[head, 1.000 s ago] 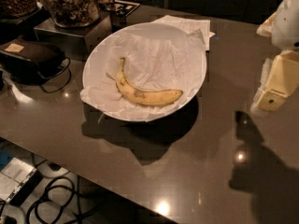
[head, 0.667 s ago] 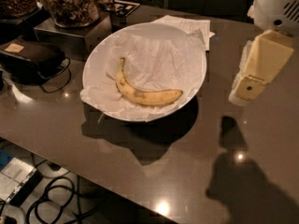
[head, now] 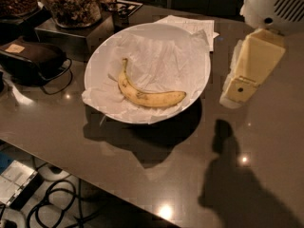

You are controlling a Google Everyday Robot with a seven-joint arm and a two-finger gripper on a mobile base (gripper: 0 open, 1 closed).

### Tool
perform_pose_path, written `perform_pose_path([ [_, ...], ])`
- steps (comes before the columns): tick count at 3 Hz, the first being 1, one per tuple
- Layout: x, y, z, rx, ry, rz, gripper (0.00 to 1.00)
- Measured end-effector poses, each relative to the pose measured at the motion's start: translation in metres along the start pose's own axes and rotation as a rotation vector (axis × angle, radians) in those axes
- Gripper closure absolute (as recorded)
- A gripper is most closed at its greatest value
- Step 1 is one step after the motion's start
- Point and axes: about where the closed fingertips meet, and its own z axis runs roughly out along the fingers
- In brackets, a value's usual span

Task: Pick banana from white bowl

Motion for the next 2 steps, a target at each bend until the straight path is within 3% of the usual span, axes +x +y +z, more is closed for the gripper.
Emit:
perform_pose_path([
  [2,-0.060,0.026,0.009,-0.031,0.052,-0.104,0.00],
])
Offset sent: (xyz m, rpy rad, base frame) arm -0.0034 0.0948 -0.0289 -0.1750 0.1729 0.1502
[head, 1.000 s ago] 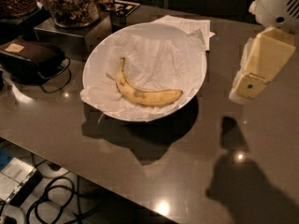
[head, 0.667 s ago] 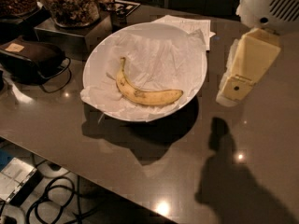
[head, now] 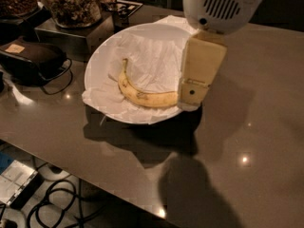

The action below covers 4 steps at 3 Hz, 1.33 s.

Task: Pick banana from white bowl

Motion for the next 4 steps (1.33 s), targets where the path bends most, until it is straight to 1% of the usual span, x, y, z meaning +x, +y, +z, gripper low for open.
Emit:
perform_pose_path([
  [1,-0.008,-0.001,-0.011,0.039,-0.034,-0.007,0.00],
  [2,-0.022,-0.003,-0.015,0.041,-0.079,0.006,0.00],
  [3,-0.043,-0.008,-0.001,-0.019,-0.104,0.038,0.00],
  [4,-0.060,-0.014,0.024,-0.080,-0.082,0.054,0.00],
])
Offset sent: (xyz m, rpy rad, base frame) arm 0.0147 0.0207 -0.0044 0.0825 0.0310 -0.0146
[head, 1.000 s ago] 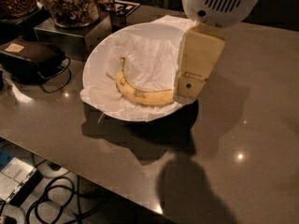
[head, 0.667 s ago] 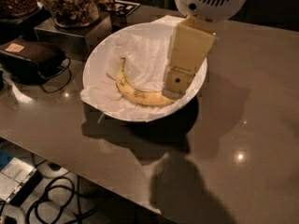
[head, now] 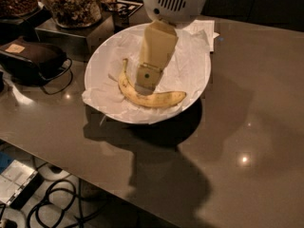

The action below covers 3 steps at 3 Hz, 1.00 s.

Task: Pick banana from white bowl

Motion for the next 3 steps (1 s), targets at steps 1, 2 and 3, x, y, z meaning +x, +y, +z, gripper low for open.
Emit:
perform_pose_path([
  [1,-0.008,-0.010,0.026,-0.044,0.034,0.020,0.00],
  [2,-0.011,-0.019,0.049,-0.073,0.064,0.043,0.08],
  [3,-0.011,-0.025,0.070,-0.099,0.091,0.063,0.22],
])
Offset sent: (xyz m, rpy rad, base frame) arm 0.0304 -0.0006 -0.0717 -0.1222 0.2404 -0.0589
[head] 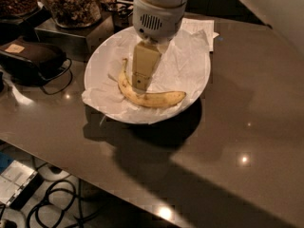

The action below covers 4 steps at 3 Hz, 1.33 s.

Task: Pick banana from white bowl

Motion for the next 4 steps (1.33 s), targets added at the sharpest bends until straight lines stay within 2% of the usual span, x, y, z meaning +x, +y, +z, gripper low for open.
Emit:
perform_pose_path([
  [2,-0.001,-0.005,0.027,-0.026,0.047,0.010,0.24],
  [3,-0.001,-0.006,0.039,-0.039,0.070,0.009,0.33],
  [4,0.000,-0.006,0.049,-0.051,0.085,0.006,0.31],
])
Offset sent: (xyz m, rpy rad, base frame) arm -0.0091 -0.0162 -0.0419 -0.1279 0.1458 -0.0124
